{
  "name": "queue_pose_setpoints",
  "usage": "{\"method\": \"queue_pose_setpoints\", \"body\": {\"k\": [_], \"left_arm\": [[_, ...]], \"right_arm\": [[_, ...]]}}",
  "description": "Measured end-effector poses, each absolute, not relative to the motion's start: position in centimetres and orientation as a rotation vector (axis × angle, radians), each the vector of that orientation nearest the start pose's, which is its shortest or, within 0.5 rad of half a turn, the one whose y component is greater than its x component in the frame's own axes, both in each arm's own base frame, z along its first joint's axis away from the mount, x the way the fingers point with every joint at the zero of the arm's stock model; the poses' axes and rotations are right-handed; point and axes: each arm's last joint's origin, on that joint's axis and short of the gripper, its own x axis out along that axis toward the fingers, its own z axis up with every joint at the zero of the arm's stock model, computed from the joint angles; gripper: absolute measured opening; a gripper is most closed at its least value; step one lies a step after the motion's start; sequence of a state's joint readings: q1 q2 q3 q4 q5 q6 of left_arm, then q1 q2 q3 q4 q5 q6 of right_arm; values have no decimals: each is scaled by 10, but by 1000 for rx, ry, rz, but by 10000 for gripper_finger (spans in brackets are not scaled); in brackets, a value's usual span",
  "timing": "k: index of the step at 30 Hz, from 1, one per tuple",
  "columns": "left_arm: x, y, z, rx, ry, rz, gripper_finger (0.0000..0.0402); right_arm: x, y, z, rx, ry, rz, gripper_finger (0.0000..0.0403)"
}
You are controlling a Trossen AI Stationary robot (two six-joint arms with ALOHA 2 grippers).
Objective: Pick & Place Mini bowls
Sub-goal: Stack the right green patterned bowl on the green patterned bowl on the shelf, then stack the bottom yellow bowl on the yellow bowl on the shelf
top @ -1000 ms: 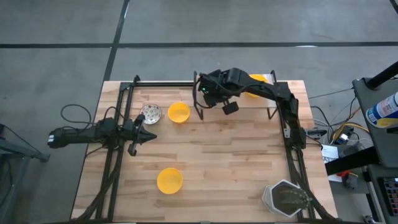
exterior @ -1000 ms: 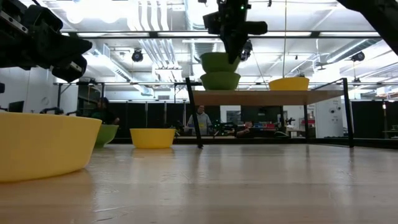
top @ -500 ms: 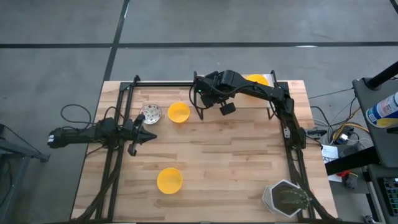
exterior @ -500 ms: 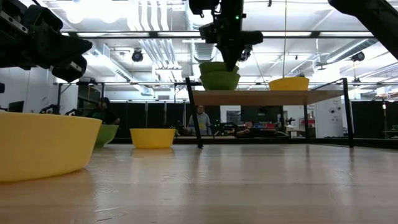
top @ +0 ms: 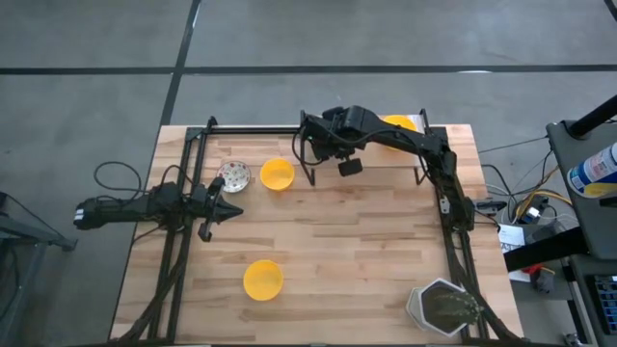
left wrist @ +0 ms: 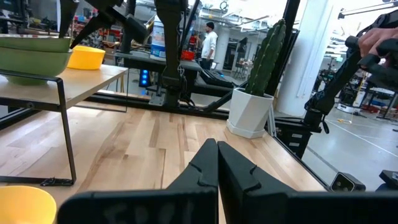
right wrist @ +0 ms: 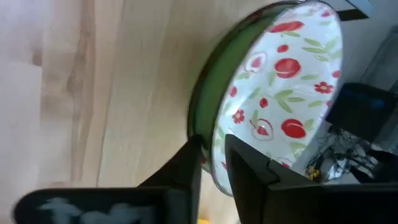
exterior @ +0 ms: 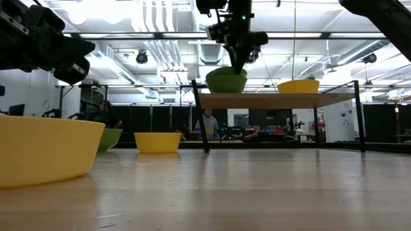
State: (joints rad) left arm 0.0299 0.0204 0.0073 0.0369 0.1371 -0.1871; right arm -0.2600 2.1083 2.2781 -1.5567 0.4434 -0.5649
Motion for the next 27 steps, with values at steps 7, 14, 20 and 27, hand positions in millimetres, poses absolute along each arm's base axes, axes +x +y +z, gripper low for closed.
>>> {"method": "queue_pose_setpoints", "body": {"k": [7, 14, 20, 27], "left_arm": [[98, -1, 168, -185, -14, -110, 0], [98, -1, 168, -185, -13, -109, 0], [98, -1, 168, -185, -14, -109, 0], [98, -1, 168, -185, -14, -109, 0]], "right_arm": [[384, -116, 357, -562, 1478, -262, 104], [381, -109, 365, -547, 1445, -284, 112], [385, -112, 364, -548, 1426, -290, 103], [381, -111, 370, -400, 1361, -365, 84]]}}
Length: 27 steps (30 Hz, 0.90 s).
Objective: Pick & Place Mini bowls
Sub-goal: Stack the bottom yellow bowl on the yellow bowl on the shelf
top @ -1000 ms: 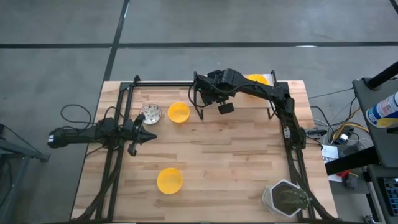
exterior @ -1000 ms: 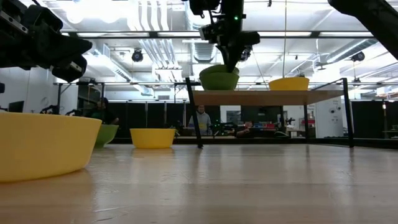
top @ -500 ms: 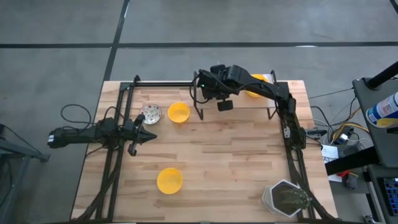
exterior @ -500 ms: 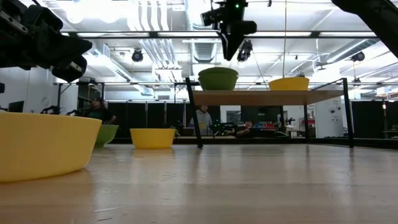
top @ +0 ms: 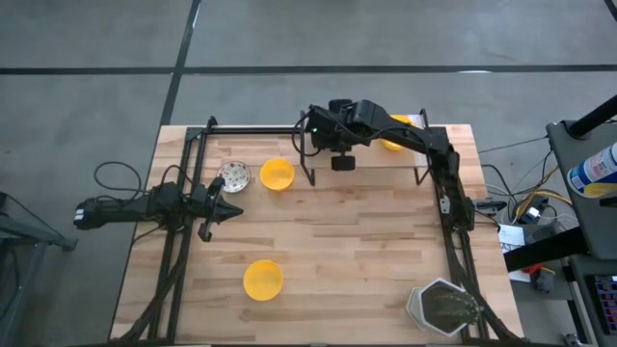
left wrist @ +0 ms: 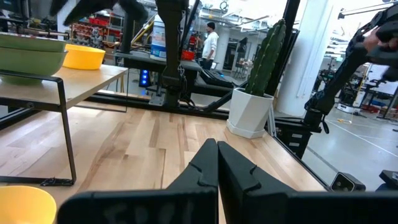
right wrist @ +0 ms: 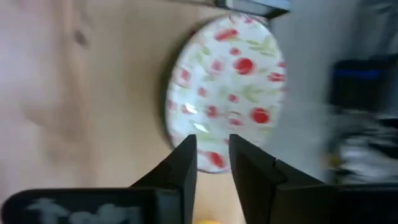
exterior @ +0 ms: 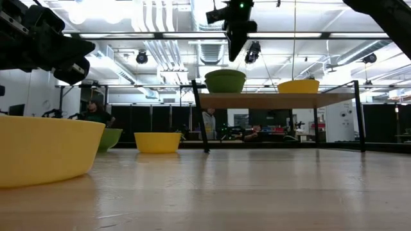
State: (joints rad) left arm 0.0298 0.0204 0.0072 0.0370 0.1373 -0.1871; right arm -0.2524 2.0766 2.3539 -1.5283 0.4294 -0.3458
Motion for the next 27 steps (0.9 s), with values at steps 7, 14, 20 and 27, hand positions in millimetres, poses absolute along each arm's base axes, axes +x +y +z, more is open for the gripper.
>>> {"method": "queue_pose_setpoints", "body": {"k": [7, 14, 20, 27], "left_arm": [[98, -1, 168, -185, -14, -110, 0], [98, -1, 168, -185, -14, -109, 0], [98, -1, 168, -185, -14, -109, 0], [98, -1, 168, -185, -14, -109, 0]], "right_arm": [[369, -106, 400, 28, 1087, -187, 13], [346, -80, 457, 26, 754, -61, 8], [331, -70, 481, 22, 617, -37, 8], [321, -56, 484, 62, 490, 83, 8]]}}
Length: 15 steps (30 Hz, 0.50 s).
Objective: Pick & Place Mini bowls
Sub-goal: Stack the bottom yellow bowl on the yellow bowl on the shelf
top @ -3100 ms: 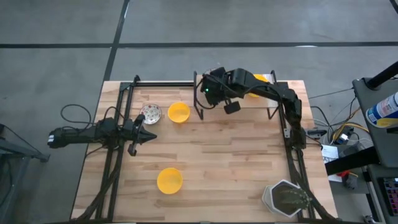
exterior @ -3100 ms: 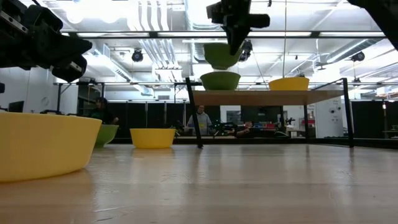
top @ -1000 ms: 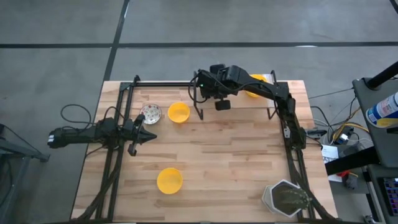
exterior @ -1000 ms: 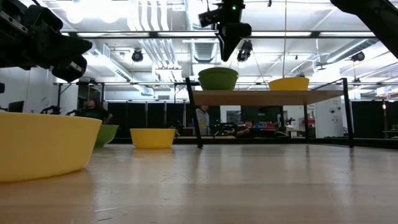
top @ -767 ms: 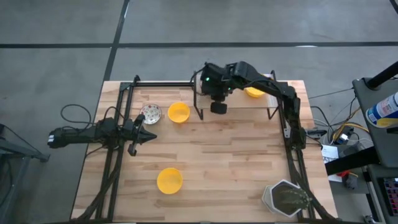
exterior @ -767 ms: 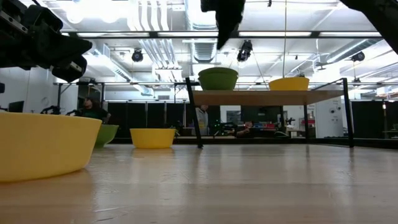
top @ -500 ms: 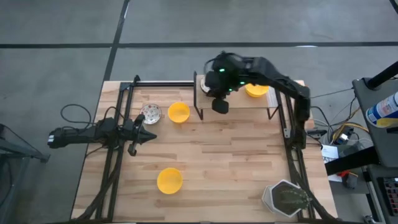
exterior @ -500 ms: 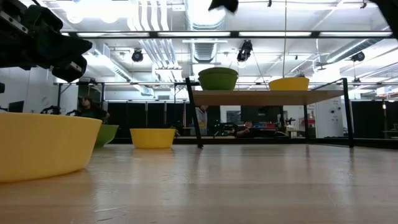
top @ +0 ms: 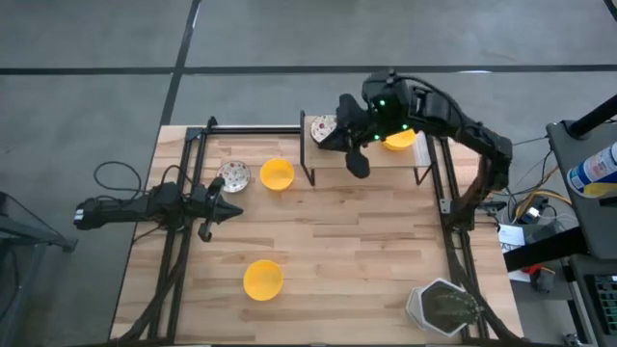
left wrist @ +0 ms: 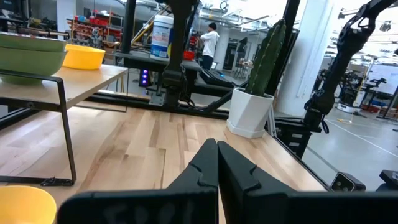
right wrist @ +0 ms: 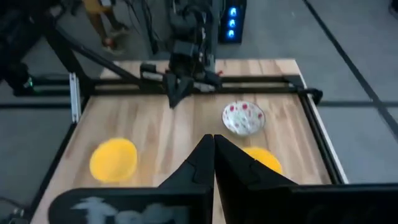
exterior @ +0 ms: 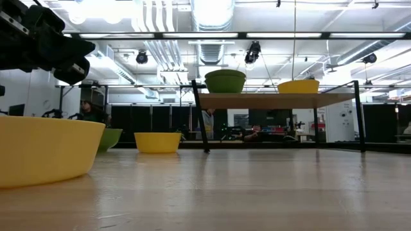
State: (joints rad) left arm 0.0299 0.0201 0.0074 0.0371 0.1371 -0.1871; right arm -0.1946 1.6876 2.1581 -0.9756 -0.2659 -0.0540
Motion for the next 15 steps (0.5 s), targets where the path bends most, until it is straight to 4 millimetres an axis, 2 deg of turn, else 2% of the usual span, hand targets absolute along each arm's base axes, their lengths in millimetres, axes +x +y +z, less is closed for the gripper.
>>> {"method": "queue_pose_setpoints", "body": {"k": [6, 12, 15], "left_arm": [[98, -1, 169, -206, -22, -113, 0], [98, -1, 178, -564, -91, -143, 0], [97, -1, 181, -627, -120, -147, 0]], "right_arm": [[317, -35, 461, 96, 345, 136, 8], [299, -23, 414, 216, 330, 138, 8], [285, -23, 386, 323, 354, 55, 8]]}}
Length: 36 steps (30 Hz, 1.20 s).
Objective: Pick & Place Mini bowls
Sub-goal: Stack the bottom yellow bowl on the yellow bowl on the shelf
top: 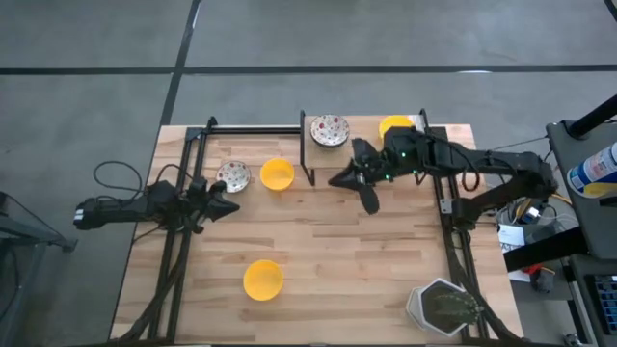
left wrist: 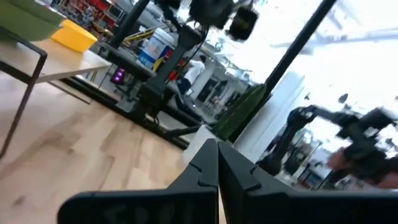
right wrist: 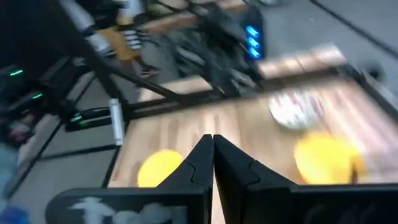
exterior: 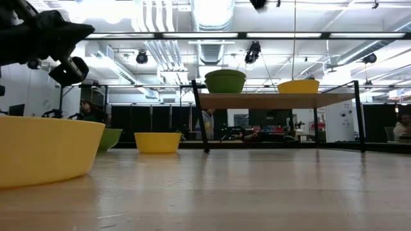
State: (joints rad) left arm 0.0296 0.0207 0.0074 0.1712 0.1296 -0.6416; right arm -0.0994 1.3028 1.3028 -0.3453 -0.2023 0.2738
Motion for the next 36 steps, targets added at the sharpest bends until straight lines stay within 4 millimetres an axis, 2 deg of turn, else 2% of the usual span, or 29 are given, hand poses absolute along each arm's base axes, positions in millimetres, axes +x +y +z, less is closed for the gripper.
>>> {"method": "queue_pose_setpoints", "body": {"k": [4, 6, 8, 11, 15, 20, 23, 29, 36], "left_arm": [[96, -1, 185, -728, -157, -171, 0], [96, -1, 188, -772, -181, -187, 0], [95, -1, 192, -785, -221, -206, 0], [93, 0, 198, -793, -295, -198, 0], [90, 3, 205, -910, -401, -158, 0], [90, 7, 206, -1041, -482, -59, 0], [91, 7, 206, -1039, -468, -41, 0], [93, 7, 214, -1015, -453, -27, 0], [101, 8, 228, -971, -409, 3, 0]], "right_arm": [[259, -29, 339, 321, 528, -154, 8], [245, -27, 319, 429, 593, -210, 8], [237, -22, 303, 452, 558, -193, 8], [232, -9, 283, 408, 400, -101, 8], [217, 1, 272, 334, 145, 26, 8], [192, 2, 247, 311, 140, 56, 8], [177, 2, 238, 303, 124, 65, 8], [146, 3, 232, 281, 17, 80, 9], [126, 2, 217, 283, -50, 77, 9]]}}
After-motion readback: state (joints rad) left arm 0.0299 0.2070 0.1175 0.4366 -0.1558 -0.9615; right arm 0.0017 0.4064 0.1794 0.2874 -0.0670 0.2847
